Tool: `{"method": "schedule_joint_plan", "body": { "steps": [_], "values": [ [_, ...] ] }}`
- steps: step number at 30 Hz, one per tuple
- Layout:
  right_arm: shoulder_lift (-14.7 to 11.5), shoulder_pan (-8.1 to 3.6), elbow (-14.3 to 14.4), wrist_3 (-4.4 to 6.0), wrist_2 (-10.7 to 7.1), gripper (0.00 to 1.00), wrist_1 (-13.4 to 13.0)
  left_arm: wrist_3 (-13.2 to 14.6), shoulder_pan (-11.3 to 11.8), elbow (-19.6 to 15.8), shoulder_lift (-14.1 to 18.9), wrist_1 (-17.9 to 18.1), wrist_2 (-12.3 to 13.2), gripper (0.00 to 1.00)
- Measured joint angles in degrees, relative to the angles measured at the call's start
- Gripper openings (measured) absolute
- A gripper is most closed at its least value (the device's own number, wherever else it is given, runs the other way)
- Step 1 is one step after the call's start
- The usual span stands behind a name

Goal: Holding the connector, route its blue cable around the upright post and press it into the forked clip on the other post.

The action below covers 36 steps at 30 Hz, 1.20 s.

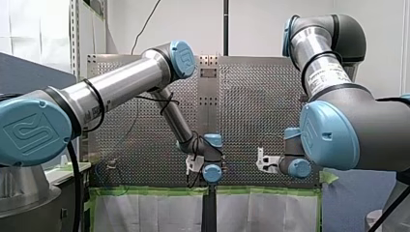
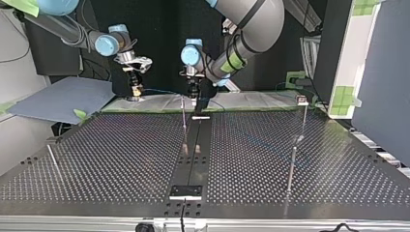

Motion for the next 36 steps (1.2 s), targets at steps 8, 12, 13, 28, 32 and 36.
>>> {"method": "schedule_joint_plan", "body": {
  "steps": [8, 12, 13, 28, 32, 36],
  "values": [
    [0.0, -0.13, -0.5, 0.15, 0.14, 0.00, 0.1, -0.4, 0.5, 0.8, -0.1, -0.2, 0.7, 0.01],
    [0.0, -0.13, -0.8, 0.23, 0.23, 0.00, 0.1, -0.5, 0.8, 1.0, -0.1, -0.2, 0.9, 0.01],
    [0.0, -0.14, -0.9, 0.24, 0.25, 0.00, 0.1, -0.6, 0.8, 1.0, -0.1, -0.2, 0.9, 0.01],
    [0.0, -0.18, -2.3, 0.59, 2.10, 0.00, 0.7, -0.7, 1.5, 3.8, -0.1, -3.1, 2.2, 0.01],
    [0.0, -0.18, -3.2, 0.60, 3.05, 0.00, 1.2, -0.6, 1.7, 4.6, -0.1, -4.0, 2.3, 0.01],
    [0.1, -0.19, -4.3, 0.40, 3.50, 0.00, 2.4, -0.6, 2.0, 4.9, -0.1, -4.4, 2.4, 0.01]
  ]
}}
